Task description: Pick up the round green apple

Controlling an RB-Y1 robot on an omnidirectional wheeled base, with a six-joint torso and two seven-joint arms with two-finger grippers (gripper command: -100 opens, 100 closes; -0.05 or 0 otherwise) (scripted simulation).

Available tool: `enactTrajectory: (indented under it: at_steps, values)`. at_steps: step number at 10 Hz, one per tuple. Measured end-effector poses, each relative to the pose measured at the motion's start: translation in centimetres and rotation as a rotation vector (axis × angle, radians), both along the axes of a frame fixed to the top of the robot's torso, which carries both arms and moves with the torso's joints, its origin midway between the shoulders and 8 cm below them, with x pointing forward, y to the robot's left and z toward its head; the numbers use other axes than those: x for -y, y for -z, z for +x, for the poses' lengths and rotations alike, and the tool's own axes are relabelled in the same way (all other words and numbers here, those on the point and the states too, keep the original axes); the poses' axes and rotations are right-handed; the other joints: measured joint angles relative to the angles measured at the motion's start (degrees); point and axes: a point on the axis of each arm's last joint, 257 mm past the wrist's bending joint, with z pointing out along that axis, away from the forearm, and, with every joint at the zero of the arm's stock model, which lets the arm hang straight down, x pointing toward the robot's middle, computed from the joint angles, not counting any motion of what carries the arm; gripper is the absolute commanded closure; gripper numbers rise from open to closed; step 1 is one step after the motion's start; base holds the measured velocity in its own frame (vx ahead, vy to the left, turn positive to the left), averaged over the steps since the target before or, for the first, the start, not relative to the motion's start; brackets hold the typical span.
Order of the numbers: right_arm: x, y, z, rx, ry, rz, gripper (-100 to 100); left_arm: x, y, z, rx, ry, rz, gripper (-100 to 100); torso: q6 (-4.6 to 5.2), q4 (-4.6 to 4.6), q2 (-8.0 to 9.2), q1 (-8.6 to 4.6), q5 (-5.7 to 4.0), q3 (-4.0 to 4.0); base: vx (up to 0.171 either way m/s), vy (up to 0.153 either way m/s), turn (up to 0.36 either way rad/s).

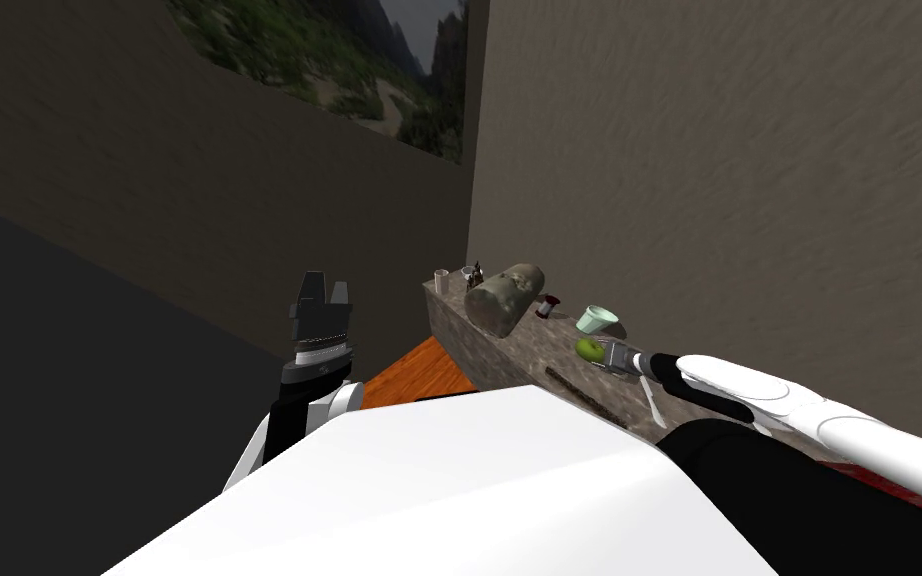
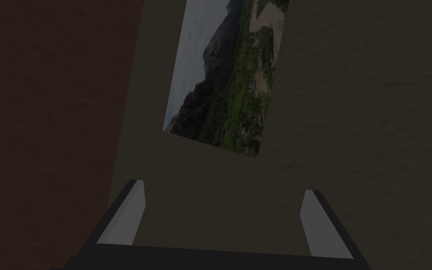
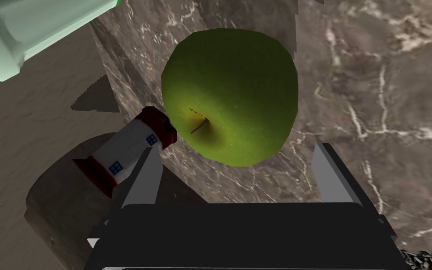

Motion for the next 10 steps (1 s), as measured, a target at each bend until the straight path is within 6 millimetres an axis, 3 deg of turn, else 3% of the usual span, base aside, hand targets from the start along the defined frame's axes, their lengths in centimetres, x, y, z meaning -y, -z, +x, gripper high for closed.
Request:
enactTrajectory:
  at_steps: [8, 9, 10]
  values:
    - [4.7, 1.4, -4.8, 0.001, 0.136, -0.002, -100, 0.0, 0.0, 0.0, 0.000, 0.000, 0.000, 0, 0.07, 0.04, 0.12, -0.02, 0.00, 0.08, -0.036, 0.012, 0.146]
    - [4.8, 1.4, -4.9, 0.000, 0.135, -0.003, 100, 0.0, 0.0, 0.0, 0.000, 0.000, 0.000, 0, 0.11, 0.03, 0.07, -0.04, 0.00, 0.05, -0.004, 0.003, -0.011]
    - [4.7, 1.5, -5.0, -0.002, 0.135, -0.001, 100, 0.0, 0.0, 0.0, 0.000, 0.000, 0.000, 0, 0.07, 0.04, 0.01, -0.05, 0.06, 0.03, 0.000, 0.000, 0.000]
